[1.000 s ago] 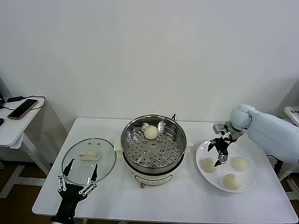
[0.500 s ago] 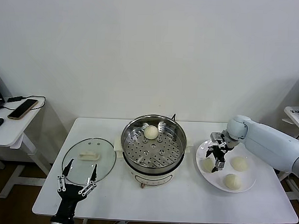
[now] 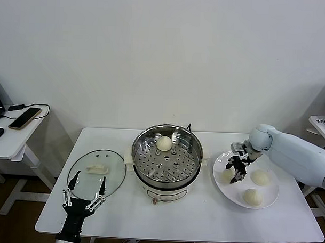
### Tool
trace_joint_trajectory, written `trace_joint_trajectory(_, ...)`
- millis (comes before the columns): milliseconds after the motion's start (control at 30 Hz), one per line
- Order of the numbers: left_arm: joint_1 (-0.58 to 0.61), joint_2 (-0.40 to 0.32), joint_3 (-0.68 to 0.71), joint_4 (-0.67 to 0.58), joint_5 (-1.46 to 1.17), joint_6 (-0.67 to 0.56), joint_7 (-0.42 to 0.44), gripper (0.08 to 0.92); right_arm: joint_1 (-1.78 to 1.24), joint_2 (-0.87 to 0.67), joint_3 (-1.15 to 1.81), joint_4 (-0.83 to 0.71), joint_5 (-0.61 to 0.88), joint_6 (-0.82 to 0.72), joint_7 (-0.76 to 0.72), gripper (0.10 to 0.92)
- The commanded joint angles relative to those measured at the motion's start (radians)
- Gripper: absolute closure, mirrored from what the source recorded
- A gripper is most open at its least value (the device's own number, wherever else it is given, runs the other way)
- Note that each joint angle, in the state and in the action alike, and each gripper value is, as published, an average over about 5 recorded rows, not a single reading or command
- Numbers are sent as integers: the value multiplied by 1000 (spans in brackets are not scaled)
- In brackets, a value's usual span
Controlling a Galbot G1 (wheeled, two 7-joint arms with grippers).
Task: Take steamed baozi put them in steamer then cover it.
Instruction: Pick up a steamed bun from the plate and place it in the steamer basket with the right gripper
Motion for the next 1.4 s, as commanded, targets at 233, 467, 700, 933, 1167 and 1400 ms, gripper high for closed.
trace_joint_trajectory(233, -15, 17, 11, 0, 2, -4, -2, 177, 495, 76, -226, 123, 177, -41, -208, 374)
trace_joint_trajectory(467, -23, 20, 25, 3, 6, -12, -6, 177, 653, 266, -329, 199, 399, -118, -158, 380)
trace_joint_trajectory(700, -31, 16, 35, 0, 7, -13, -8, 177, 618, 453, -371, 187, 500, -169, -65, 381)
trace_joint_trajectory(933, -36, 17, 32, 1, 7, -12, -10, 177, 516, 606, -404, 114, 519, -196, 13, 381)
trace_joint_trajectory(1167, -42, 21, 27, 8, 5, -11, -10, 177, 426, 694, -426, 61, 533, -221, 85, 389)
trace_joint_trajectory(1400, -44, 20, 24, 15, 5, -14, -13, 177, 354, 733, -426, 10, 523, -229, 125, 389)
